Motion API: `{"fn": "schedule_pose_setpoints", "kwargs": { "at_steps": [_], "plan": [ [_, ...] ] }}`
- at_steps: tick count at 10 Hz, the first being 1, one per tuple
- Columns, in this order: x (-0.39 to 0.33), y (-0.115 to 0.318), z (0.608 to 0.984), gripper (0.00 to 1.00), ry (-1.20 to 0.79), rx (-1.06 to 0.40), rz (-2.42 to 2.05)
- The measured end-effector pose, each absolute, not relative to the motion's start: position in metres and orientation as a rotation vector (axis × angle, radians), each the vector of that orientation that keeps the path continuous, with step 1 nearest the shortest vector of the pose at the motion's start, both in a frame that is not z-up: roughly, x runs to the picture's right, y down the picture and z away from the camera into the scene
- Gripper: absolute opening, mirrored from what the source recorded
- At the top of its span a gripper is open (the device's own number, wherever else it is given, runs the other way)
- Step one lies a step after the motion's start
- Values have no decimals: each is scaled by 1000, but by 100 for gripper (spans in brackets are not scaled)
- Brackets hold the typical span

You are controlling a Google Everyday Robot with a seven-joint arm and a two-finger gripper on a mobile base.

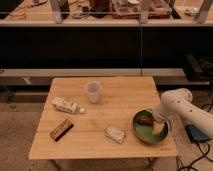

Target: Place the pepper in the ceramic cup

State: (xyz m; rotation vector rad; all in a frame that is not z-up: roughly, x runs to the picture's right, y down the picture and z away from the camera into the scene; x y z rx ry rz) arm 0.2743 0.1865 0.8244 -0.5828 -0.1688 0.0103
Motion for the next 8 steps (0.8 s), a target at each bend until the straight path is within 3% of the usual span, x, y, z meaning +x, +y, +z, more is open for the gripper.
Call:
{"fn": "schedule_pose_setpoints", "kwargs": {
  "at_steps": [8],
  "plan": [
    [272, 195, 840, 76, -174, -631, 8]
  ]
}}
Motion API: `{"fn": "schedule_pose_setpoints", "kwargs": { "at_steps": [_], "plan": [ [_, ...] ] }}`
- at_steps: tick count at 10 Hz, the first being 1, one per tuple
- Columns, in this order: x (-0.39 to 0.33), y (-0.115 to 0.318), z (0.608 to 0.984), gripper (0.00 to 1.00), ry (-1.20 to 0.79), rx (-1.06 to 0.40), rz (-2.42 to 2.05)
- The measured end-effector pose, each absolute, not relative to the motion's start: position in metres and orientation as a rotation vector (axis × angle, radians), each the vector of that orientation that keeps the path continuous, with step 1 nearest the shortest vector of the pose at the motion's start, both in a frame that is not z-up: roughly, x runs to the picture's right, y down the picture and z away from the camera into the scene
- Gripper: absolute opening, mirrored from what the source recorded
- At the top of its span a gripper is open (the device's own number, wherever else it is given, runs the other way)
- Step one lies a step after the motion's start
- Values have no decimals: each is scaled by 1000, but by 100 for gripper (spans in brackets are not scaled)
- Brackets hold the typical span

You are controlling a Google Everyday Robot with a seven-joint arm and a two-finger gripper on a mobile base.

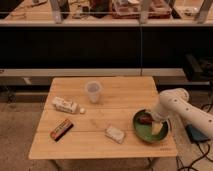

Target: Place the pepper in the ceramic cup

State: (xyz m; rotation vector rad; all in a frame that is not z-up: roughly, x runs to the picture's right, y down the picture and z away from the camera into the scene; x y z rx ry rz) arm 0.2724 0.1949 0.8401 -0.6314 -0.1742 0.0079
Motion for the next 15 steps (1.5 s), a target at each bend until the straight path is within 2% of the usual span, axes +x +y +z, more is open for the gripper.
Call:
{"fn": "schedule_pose_setpoints", "kwargs": {
  "at_steps": [1, 3, 5, 8, 15],
  "plan": [
    [272, 195, 841, 74, -174, -634, 7],
    [271, 195, 843, 56, -174, -638, 3],
    [270, 193, 843, 52, -176, -632, 2],
    [269, 187, 839, 31, -176, -609, 8],
    [261, 192, 831, 30, -191, -610, -5]
  ]
}}
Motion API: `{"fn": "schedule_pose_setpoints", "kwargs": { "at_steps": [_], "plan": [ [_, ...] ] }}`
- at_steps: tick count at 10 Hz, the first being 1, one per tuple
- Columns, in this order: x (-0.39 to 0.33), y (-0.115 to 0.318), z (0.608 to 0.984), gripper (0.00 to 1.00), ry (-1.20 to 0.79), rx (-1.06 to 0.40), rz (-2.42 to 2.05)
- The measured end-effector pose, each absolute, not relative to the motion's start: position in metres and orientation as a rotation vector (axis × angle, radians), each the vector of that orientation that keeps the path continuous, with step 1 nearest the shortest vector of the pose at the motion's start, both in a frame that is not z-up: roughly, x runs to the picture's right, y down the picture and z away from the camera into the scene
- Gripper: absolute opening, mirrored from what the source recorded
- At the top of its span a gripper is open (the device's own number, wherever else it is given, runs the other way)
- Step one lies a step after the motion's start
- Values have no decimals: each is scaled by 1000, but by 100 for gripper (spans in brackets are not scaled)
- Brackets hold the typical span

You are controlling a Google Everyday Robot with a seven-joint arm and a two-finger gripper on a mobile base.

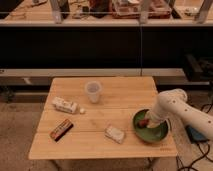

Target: Place the pepper in the ceramic cup

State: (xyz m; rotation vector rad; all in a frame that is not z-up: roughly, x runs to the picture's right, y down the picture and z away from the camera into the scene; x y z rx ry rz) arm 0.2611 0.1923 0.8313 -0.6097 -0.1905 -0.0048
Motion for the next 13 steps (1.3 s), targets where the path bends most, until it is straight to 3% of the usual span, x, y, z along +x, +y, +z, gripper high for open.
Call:
{"fn": "schedule_pose_setpoints", "kwargs": {
  "at_steps": [7, 11, 13],
  "plan": [
    [251, 160, 795, 30, -264, -553, -3],
    [209, 81, 755, 30, -412, -463, -34],
    [182, 44, 754, 30, -464, -456, -85]
  ]
}}
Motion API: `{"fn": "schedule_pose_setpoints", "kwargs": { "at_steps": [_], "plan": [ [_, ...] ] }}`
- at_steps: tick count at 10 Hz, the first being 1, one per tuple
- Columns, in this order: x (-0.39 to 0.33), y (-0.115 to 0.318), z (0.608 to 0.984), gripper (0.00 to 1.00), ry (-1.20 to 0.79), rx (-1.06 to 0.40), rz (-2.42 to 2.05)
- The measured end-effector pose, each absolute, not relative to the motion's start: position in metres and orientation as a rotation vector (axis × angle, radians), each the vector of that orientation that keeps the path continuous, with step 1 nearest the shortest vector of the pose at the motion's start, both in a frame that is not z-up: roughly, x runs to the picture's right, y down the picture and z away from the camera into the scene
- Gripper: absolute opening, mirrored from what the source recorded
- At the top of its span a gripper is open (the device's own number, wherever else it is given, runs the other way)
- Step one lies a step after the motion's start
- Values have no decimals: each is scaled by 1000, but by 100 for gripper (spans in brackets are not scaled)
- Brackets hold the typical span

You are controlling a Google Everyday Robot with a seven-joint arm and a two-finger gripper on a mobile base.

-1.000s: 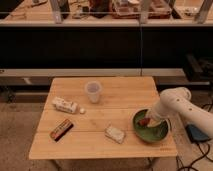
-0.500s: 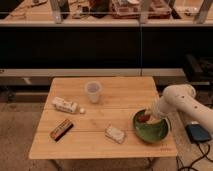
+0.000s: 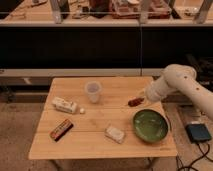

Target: Place the pepper in the ceramic cup

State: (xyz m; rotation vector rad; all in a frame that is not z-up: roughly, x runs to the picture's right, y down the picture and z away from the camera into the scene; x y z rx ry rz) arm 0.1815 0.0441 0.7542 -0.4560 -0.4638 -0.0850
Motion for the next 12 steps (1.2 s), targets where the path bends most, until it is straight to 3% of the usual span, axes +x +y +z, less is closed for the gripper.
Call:
{"fn": "schedule_pose_setpoints", "kwargs": {
  "at_steps": [8, 12],
  "plan": [
    [53, -96, 805, 30, -430, -427, -350],
    [9, -95, 842, 30, -444, -434, -409]
  ]
}}
